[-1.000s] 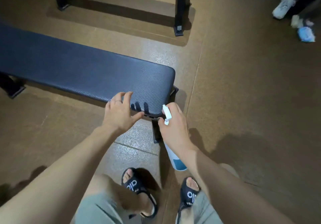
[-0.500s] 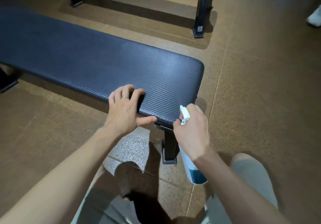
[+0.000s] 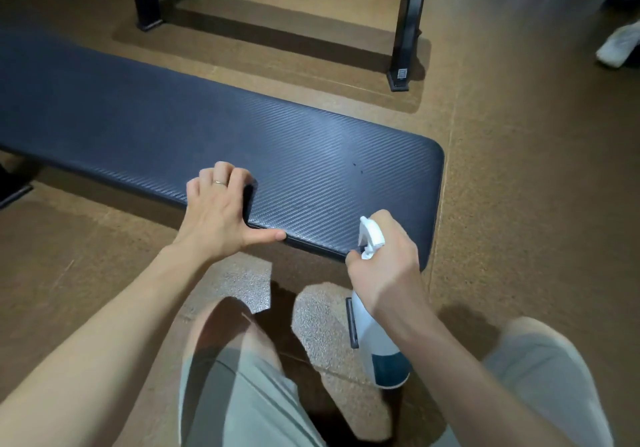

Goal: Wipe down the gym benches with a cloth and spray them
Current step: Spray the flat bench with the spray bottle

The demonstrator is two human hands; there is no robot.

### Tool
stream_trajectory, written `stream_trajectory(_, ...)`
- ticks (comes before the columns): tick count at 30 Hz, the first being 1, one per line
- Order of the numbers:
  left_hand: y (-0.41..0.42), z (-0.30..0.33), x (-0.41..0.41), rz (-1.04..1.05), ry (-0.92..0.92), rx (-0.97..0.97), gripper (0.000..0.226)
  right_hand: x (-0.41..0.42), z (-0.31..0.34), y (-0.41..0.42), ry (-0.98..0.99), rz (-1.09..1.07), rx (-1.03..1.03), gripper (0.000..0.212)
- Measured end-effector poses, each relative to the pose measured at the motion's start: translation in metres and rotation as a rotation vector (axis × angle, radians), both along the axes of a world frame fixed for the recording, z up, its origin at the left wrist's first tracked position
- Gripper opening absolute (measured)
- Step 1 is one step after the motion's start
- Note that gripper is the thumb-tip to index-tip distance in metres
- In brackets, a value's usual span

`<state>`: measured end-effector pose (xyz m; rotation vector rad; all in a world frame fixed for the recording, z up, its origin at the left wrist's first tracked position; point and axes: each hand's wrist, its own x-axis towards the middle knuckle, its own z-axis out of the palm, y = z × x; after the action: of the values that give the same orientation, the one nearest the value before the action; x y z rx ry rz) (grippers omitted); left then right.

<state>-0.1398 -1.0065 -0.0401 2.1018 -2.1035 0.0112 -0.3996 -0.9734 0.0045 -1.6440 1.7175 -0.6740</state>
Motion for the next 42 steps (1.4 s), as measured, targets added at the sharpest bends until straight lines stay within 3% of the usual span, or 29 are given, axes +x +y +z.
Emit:
stream_trajectory(3,-0.001,-0.001,0.029,0.026,0.004,0.000,0.106,0.029,0.004,-0.005,-0.019,0.017,-0.029,0.023)
stream_trajectory(10,-0.006,-0.003,0.040,0.038,0.056,0.049,0.109,0.091,0.010,-0.023,0.018,0.061,0.006,0.032)
stream_trajectory(14,-0.004,0.005,0.052,0.021,0.055,0.048,0.104,0.104,0.008,-0.033,-0.060,0.086,0.022,0.029)
stream_trajectory(17,-0.004,0.018,0.077,0.167,-0.043,0.011,0.101,0.111,0.012,-0.034,-0.107,0.144,0.008,0.028)
stream_trajectory(20,0.006,0.034,0.102,0.315,-0.089,0.120,0.103,0.119,0.021,-0.032,-0.138,0.182,0.040,0.031)
stream_trajectory(25,0.011,0.042,0.142,0.528,0.049,0.232,0.105,0.156,0.033,-0.041,-0.179,0.175,0.129,0.025)
stream_trajectory(27,0.010,0.035,0.161,0.470,0.103,0.222,0.106,0.177,0.029,-0.044,-0.172,0.159,0.126,0.022)
stream_trajectory(30,0.009,0.020,0.195,0.290,0.019,0.128,0.100,0.211,0.013,-0.046,-0.172,0.140,0.131,0.021)
stream_trajectory(35,-0.003,0.012,0.249,0.116,0.019,-0.014,0.084,0.258,-0.003,-0.045,-0.215,0.063,0.023,0.044)
stream_trajectory(38,-0.007,0.004,0.268,0.072,0.094,-0.050,0.078,0.282,-0.002,-0.042,-0.164,0.057,0.064,0.040)
stream_trajectory(42,-0.011,-0.002,0.275,0.006,0.118,-0.080,0.073,0.329,-0.009,-0.037,-0.048,0.028,-0.063,0.034)
